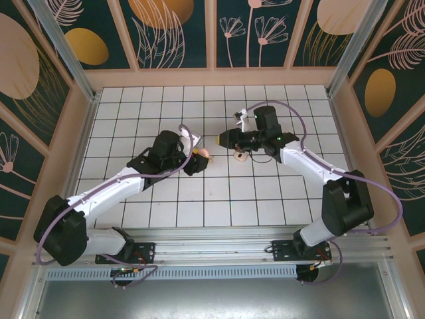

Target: Insert wireless bluetooth earbuds into charging case

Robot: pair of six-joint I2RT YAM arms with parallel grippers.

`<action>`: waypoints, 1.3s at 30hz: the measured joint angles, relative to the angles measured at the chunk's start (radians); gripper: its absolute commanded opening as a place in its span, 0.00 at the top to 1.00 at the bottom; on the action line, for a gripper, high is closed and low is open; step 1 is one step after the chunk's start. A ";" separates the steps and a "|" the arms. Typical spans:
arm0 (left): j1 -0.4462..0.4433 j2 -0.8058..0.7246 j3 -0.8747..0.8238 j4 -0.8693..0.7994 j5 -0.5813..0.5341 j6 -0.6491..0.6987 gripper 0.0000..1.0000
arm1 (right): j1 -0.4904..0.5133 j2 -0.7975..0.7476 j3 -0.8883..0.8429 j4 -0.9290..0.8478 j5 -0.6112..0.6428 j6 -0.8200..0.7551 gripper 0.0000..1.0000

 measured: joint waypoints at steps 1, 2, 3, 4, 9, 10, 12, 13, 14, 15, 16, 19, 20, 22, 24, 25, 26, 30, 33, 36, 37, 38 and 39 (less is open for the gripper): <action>0.000 -0.008 -0.004 0.000 0.003 0.019 0.61 | 0.002 0.005 0.014 -0.016 -0.008 -0.010 0.57; 0.000 -0.013 -0.006 0.000 0.003 0.037 0.61 | 0.004 0.009 0.025 -0.030 -0.015 -0.019 0.57; 0.000 -0.017 -0.007 0.000 0.003 0.058 0.61 | 0.006 0.010 0.033 -0.042 -0.021 -0.030 0.57; 0.000 -0.020 -0.007 0.001 0.002 0.083 0.62 | 0.010 0.010 0.040 -0.061 -0.028 -0.040 0.56; 0.000 -0.024 -0.006 -0.001 -0.006 0.188 0.63 | 0.033 0.010 0.044 -0.125 -0.043 -0.070 0.54; 0.000 -0.024 -0.006 -0.001 -0.006 0.207 0.63 | 0.038 0.010 0.045 -0.135 -0.046 -0.073 0.53; 0.000 -0.029 -0.006 -0.001 -0.006 0.239 0.62 | 0.048 0.010 0.045 -0.145 -0.048 -0.080 0.52; 0.000 -0.034 -0.006 -0.001 -0.006 0.255 0.62 | 0.053 0.010 0.045 -0.149 -0.050 -0.084 0.52; 0.000 -0.040 -0.006 -0.001 -0.006 0.267 0.61 | 0.058 0.010 0.047 -0.153 -0.050 -0.087 0.51; 0.000 -0.051 -0.007 0.000 -0.006 0.281 0.60 | 0.062 0.010 0.049 -0.156 -0.050 -0.088 0.51; 0.000 -0.063 -0.009 0.003 -0.005 0.293 0.60 | 0.068 0.010 0.054 -0.159 -0.050 -0.090 0.51; 0.000 -0.110 -0.021 0.013 -0.007 0.322 0.60 | 0.088 0.011 0.073 -0.159 -0.056 -0.095 0.51; 0.004 -0.120 -0.025 0.014 -0.006 0.327 0.60 | 0.093 0.012 0.082 -0.159 -0.056 -0.096 0.51; 0.009 -0.130 -0.026 0.014 -0.008 0.340 0.60 | 0.100 0.016 0.096 -0.158 -0.056 -0.106 0.51; 0.010 -0.131 -0.026 0.014 -0.009 0.345 0.60 | 0.101 0.017 0.100 -0.159 -0.053 -0.114 0.51; 0.010 -0.130 -0.026 0.013 -0.009 0.347 0.60 | 0.101 0.018 0.100 -0.162 -0.052 -0.115 0.51; 0.010 -0.130 -0.027 0.013 -0.009 0.348 0.60 | 0.101 0.018 0.100 -0.165 -0.050 -0.118 0.51; 0.010 -0.124 -0.027 0.014 -0.009 0.348 0.60 | 0.101 0.017 0.100 -0.174 -0.036 -0.133 0.51; 0.010 -0.120 -0.027 0.014 -0.005 0.348 0.61 | 0.101 0.006 0.100 -0.179 -0.034 -0.136 0.51; 0.009 -0.112 -0.027 0.014 -0.005 0.348 0.61 | 0.106 -0.019 0.099 -0.167 -0.039 -0.135 0.51; 0.009 -0.110 -0.027 0.014 -0.005 0.348 0.61 | 0.109 -0.027 0.099 -0.159 -0.042 -0.135 0.51; 0.009 -0.107 -0.027 0.014 -0.005 0.348 0.60 | 0.112 -0.033 0.099 -0.151 -0.045 -0.134 0.51; 0.009 -0.106 -0.027 0.014 -0.005 0.348 0.61 | 0.115 -0.038 0.099 -0.147 -0.047 -0.134 0.51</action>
